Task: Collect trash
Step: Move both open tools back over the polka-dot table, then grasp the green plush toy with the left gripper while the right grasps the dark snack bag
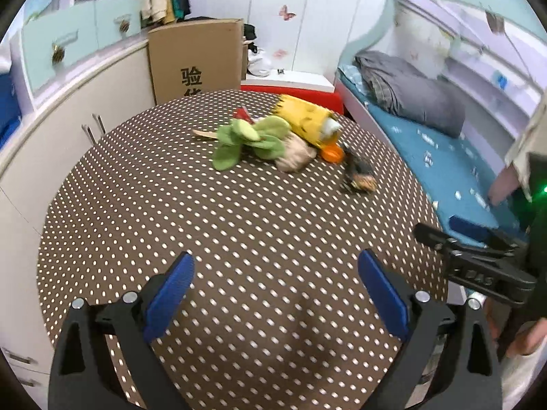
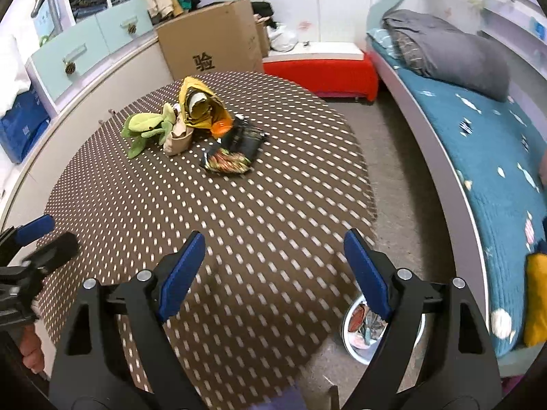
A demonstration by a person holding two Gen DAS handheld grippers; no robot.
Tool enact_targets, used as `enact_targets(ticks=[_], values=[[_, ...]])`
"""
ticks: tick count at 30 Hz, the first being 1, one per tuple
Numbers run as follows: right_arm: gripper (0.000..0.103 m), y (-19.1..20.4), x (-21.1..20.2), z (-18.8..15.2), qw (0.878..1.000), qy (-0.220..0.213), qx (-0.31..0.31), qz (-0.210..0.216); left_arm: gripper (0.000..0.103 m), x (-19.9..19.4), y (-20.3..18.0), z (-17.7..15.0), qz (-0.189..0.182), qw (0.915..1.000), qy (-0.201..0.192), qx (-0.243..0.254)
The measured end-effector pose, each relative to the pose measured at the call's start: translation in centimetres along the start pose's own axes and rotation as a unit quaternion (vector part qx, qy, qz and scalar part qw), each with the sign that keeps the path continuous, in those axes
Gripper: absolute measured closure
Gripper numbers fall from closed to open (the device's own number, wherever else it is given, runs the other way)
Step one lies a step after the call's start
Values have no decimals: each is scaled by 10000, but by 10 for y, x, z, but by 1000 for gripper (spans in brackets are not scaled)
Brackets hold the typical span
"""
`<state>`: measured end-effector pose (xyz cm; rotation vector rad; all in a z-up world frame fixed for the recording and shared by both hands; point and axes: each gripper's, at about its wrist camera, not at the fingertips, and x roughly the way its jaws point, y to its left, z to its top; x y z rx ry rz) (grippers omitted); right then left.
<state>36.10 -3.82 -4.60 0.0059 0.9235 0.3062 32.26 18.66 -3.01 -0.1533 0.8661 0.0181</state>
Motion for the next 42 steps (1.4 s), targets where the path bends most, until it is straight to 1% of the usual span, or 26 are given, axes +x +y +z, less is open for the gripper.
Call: enact_targets(ticks=[1, 4, 7, 10, 14, 15, 16, 17, 19, 22, 25, 28, 30, 31, 32, 33, 34, 35, 36, 37, 39, 42], values=[[21, 4, 7, 5, 10000, 30, -28, 1, 8, 2, 7, 3, 14, 10000, -13, -35], [21, 13, 24, 19, 9999, 85, -67, 25, 8, 11, 27, 13, 271, 9996, -27, -65], [21, 19, 40, 34, 9999, 122, -31, 22, 8, 24, 44, 21, 267, 9995, 77, -165], [21, 22, 56, 47, 9998, 197, 13, -89, 8, 35, 57, 31, 406, 9990, 107, -174], [22, 29, 78, 59, 9992, 254, -192, -234, 8, 51, 65, 47, 430, 9986, 226, -197], [31, 30, 81, 61, 9990, 249, -237, -269, 8, 55, 66, 52, 442, 9985, 250, -181], [46, 30, 83, 63, 9993, 225, -261, -171, 8, 59, 67, 58, 419, 9987, 254, -152], [51, 29, 84, 64, 9993, 177, -280, -162, 8, 61, 66, 61, 403, 9988, 258, -135], [66, 26, 85, 67, 9994, 150, -287, -147, 8, 68, 62, 71, 369, 9989, 286, -43], [68, 16, 82, 70, 9998, 152, -137, -65, 8, 83, 55, 89, 409, 9986, 320, 122], [68, 9, 82, 73, 9999, 125, -43, -89, 8, 100, 49, 106, 234, 9988, 337, 267], [68, 1, 78, 75, 9999, 75, 66, -99, 8, 127, 45, 118, 50, 9985, 483, 261], [68, 0, 77, 77, 9999, 50, 79, -120, 8, 145, 48, 123, 18, 9978, 647, 124], [68, 0, 75, 78, 9999, 26, 64, -152, 12, 152, 50, 124, 44, 9971, 753, 42], [68, -1, 74, 79, 9998, 9, 61, -175, 35, 159, 52, 123, 89, 9961, 881, -21], [68, -1, 73, 79, 9998, 0, 62, -191, 47, 157, 50, 122, 287, 9967, 750, 79], [68, -3, 71, 78, 9998, -9, 77, -209, 79, 154, 49, 120, 388, 9969, 666, 184], [68, -3, 70, 77, 9997, -9, 90, -210, 83, 151, 49, 118, 356, 9968, 681, 209], [68, -5, 69, 76, 9997, -12, 99, -205, 86, 148, 51, 117, 280, 9973, 670, 143], [68, -5, 68, 75, 9997, -17, 99, -209, 90, 144, 53, 115, 248, 9977, 633, 78], [68, -6, 63, 73, 9997, -40, 110, -234, 91, 135, 56, 110, 304, 9981, 535, 10], [68, -6, 53, 69, 9997, -90, 94, -204, 92, 123, 58, 102, 337, 9982, 492, -50]])
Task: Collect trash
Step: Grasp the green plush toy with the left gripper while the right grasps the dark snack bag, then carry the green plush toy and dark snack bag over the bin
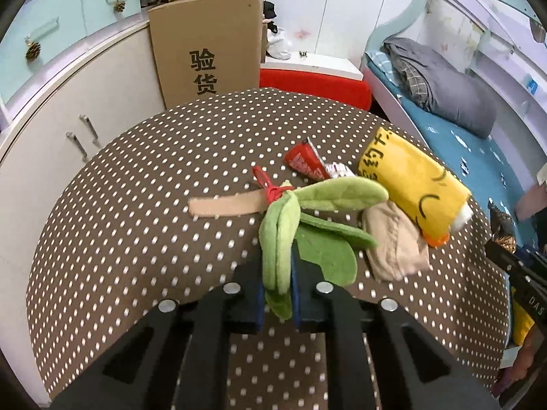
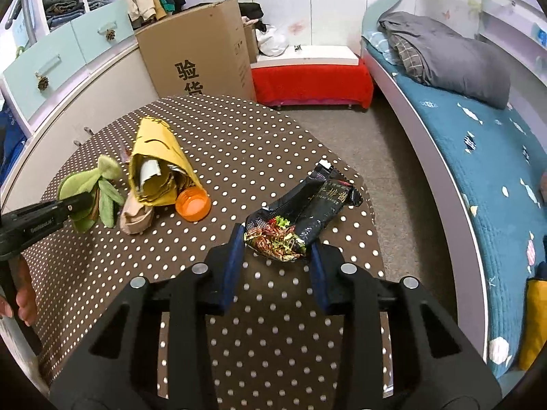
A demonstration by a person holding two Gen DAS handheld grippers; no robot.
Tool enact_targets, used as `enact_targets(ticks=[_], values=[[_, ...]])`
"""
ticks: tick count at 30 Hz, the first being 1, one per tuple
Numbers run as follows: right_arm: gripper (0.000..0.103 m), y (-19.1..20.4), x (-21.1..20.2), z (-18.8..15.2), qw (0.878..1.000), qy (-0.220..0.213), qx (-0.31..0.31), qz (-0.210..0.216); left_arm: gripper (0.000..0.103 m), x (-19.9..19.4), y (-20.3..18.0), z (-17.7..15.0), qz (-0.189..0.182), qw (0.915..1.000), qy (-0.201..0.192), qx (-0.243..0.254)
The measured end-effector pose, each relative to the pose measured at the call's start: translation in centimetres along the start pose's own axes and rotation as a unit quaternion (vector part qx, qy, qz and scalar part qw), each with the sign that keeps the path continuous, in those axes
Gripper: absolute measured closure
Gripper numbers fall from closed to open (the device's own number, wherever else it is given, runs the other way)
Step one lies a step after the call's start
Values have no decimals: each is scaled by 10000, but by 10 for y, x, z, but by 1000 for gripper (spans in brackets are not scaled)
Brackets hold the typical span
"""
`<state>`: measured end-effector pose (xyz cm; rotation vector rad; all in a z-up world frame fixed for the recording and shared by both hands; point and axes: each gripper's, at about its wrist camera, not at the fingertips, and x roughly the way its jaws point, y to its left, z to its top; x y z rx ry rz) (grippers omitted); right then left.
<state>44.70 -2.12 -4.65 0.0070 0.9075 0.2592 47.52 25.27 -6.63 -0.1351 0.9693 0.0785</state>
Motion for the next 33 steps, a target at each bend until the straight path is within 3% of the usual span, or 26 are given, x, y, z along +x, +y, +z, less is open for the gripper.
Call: enact_targets(ticks=[5, 9, 14, 28, 33], values=[[68, 1, -15, -9, 10000, 32, -75, -9, 92, -31, -2, -20, -39, 9998, 37, -175], [68, -1, -30, -19, 10000, -21, -40, 14, 92, -68, -16, -38, -39, 9996, -262, -5], [68, -7, -49, -31, 10000, -59, -13, 8, 92, -96, -41, -51, -83, 9990, -347, 263], [68, -36, -102, -67, 9995, -243, 143, -132, 92, -126, -124, -71, -342, 9948, -495, 821], [67, -54, -118, -78, 9989, -319, 245, -228, 92, -131, -157, -77, -652, 9912, -542, 1018]])
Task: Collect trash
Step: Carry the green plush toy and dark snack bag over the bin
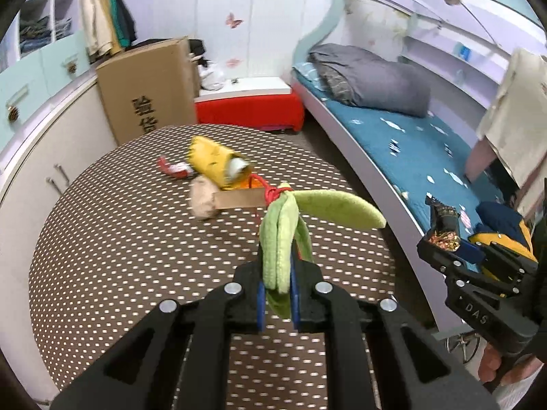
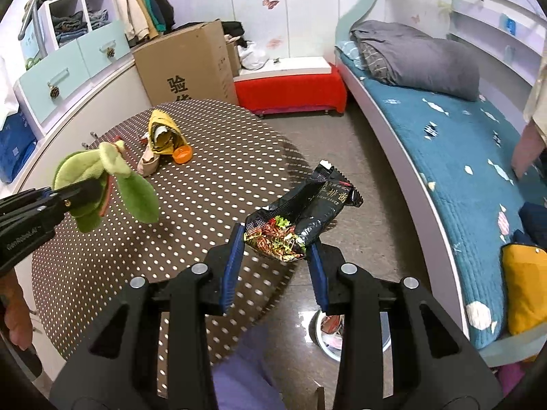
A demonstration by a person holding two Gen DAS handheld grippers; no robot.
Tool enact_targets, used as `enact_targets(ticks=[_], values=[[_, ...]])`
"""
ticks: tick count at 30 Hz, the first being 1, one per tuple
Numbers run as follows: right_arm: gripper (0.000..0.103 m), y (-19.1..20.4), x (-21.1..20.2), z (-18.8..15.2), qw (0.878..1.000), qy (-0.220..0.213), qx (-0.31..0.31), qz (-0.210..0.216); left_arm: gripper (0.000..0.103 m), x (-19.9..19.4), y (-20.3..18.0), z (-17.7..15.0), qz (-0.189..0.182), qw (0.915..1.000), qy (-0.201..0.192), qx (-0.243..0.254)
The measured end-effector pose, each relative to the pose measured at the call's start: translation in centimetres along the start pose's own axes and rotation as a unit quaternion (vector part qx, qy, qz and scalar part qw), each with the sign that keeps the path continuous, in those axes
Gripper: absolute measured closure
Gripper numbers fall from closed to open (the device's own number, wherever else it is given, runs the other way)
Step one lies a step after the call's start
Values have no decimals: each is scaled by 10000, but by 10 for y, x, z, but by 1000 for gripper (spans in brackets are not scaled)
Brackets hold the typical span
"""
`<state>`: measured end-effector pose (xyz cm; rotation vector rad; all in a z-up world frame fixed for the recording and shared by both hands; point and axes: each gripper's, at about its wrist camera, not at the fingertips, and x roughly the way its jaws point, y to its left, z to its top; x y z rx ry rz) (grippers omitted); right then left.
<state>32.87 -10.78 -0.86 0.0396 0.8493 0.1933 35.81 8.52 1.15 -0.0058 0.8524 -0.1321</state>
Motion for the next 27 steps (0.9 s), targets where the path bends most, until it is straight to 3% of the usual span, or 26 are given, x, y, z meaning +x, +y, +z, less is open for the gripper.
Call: enact_targets(ticks=[14, 27], values=[[67, -73, -40, -30, 9969, -143, 599, -490, 92, 13, -111, -3, -698, 9948, 126, 725], [67, -149, -49, -72, 9865, 142, 1272, -1025, 92, 66, -209, -32, -1158, 9798, 848, 1390]])
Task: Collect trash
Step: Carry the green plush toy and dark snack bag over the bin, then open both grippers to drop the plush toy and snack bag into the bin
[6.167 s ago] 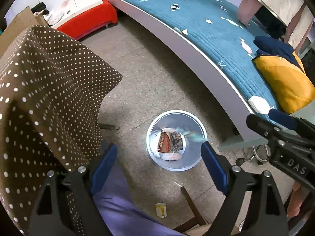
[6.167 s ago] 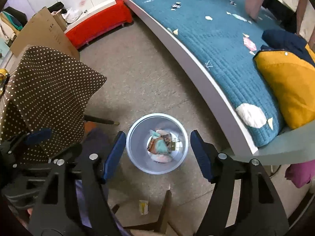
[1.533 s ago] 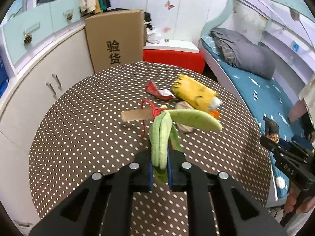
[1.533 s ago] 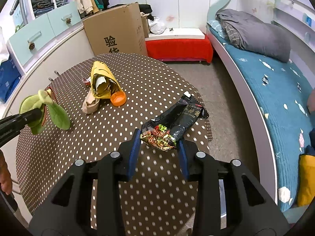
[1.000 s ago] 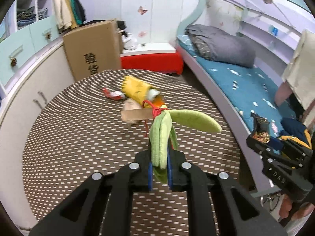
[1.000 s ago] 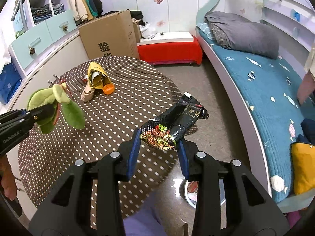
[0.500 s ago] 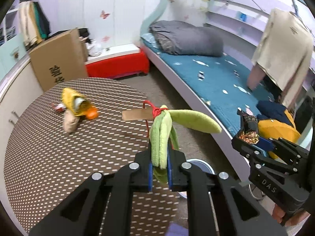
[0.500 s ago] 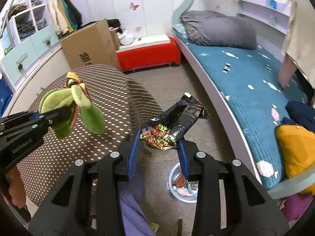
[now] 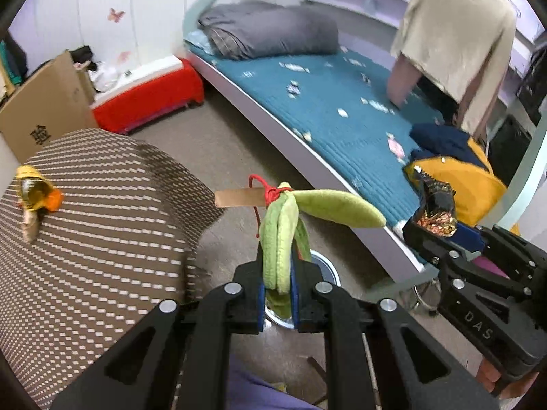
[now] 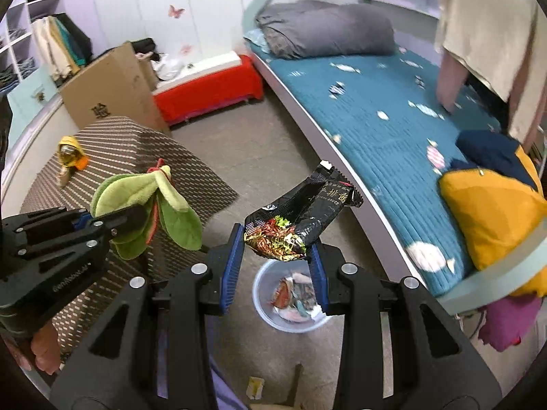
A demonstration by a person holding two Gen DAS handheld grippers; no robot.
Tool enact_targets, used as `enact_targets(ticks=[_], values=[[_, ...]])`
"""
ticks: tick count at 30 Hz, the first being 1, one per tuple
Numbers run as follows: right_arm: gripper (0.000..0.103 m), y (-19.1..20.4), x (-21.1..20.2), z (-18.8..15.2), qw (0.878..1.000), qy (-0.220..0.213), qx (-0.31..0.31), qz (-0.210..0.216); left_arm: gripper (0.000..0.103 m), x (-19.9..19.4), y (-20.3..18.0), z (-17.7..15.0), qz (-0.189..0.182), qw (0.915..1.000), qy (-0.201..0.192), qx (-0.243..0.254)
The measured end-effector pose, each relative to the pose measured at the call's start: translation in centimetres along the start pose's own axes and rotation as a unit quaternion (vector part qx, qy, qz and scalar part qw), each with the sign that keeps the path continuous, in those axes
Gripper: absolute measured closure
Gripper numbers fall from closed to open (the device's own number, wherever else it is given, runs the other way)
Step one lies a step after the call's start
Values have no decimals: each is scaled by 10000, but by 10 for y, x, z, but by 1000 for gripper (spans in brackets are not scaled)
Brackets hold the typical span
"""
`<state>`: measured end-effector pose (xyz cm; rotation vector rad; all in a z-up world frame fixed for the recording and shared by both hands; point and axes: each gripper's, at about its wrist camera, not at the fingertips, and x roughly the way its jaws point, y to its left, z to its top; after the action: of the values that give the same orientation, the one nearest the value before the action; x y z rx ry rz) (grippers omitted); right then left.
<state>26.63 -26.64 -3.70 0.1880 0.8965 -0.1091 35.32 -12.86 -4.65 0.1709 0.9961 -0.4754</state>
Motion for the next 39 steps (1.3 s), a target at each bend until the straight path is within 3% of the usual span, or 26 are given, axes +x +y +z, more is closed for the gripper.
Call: enact_targets(ticks=[5, 7, 10, 12, 15, 23, 24, 27, 30, 39], values=[[67, -26, 19, -13, 9992, 305, 219, -132, 92, 40, -23, -3, -90, 9990, 406, 180], [67, -36, 28, -20, 9983, 452, 333, -167, 86, 49, -34, -6, -92, 9985, 391, 367], [67, -48, 38, -29, 9962, 661, 523, -221, 33, 55, -49, -8, -97, 9982, 224, 553], [67, -56, 41, -33, 9948, 734, 621, -331, 32, 57, -51, -8, -26, 9984, 98, 560], [67, -62, 45, -38, 9938, 802, 710, -303, 32, 64, -47, -8, -78, 9982, 292, 521], [65, -42, 66, -34, 9937, 987, 534, -72, 32, 65, -22, -12, 271, 9984, 398, 299], [63, -39, 68, -32, 9937, 995, 516, -26, 32, 62, -16, -13, 305, 9984, 389, 275], [40, -34, 70, -25, 9946, 926, 459, -84, 32, 59, -7, -13, 374, 9985, 369, 177], [40, -31, 65, -21, 9967, 729, 334, -152, 32, 56, 0, -15, 433, 9983, 359, 120], [40, -38, 60, -26, 9960, 785, 374, -197, 33, 56, 0, -18, 403, 9985, 356, 103]])
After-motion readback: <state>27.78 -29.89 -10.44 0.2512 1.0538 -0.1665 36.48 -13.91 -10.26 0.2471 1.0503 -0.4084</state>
